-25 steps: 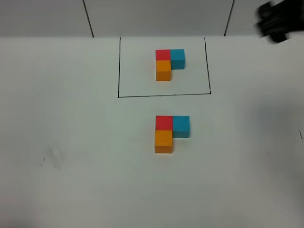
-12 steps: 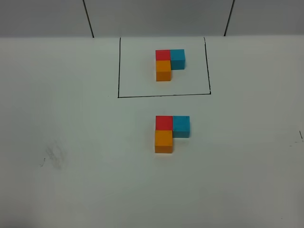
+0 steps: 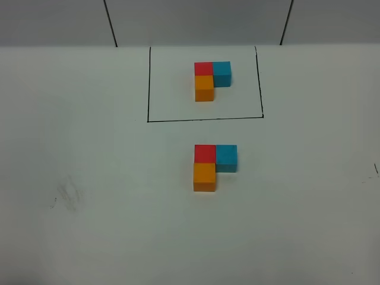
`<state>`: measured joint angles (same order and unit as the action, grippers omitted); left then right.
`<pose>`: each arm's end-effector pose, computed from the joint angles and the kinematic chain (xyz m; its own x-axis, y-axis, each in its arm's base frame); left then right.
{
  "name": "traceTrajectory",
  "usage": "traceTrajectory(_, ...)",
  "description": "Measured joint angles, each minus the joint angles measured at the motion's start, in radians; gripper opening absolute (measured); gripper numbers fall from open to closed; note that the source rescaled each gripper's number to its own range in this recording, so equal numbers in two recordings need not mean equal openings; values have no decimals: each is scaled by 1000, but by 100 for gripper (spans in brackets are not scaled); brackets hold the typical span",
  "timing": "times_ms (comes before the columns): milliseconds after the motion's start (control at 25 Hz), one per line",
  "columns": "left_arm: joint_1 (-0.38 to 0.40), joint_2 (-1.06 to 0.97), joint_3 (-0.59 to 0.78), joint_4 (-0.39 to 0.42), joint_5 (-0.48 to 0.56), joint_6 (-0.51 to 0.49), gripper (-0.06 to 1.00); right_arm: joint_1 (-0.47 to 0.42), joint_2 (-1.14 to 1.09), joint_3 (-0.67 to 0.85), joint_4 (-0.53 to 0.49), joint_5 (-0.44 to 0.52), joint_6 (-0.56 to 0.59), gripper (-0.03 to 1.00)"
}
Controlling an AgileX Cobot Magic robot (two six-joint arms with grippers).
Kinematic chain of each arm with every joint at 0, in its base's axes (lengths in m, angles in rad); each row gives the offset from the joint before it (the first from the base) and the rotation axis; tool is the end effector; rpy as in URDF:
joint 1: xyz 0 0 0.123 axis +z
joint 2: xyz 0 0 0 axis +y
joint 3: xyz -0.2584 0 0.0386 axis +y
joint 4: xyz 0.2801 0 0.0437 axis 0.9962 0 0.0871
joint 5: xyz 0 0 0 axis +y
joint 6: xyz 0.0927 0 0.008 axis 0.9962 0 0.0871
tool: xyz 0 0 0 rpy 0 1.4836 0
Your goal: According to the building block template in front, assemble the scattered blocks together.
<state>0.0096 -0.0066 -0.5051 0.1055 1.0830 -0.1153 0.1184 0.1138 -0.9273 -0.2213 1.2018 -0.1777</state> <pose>0.0461 0.0091 0.2921 -0.4563 -0.0698 -0.8871 -0.1222 0.9924 -0.0152 -0.0022 -0.0195 0.3979 -0.2972 -0.2875 -0.9105 0.0031 0.9533 -0.3020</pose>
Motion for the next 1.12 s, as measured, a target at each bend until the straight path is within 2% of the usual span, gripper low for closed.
traceTrajectory(160, 0, 0, 0, 0, 0, 0, 68, -74, -107, 163, 90, -102, 0, 100)
traceTrajectory(440, 0, 0, 0, 0, 0, 0, 68, -169, -122, 329, 172, -159, 45, 99)
traceTrajectory(720, 0, 0, 0, 0, 0, 0, 68, -182, -122, 415, 171, -152, 82, 93)
traceTrajectory(920, 0, 0, 0, 0, 0, 0, 68, -182, -122, 426, 146, -138, 107, 79)
traceTrajectory(1120, 0, 0, 0, 0, 0, 0, 68, -182, -122, 426, 142, -138, 109, 55)
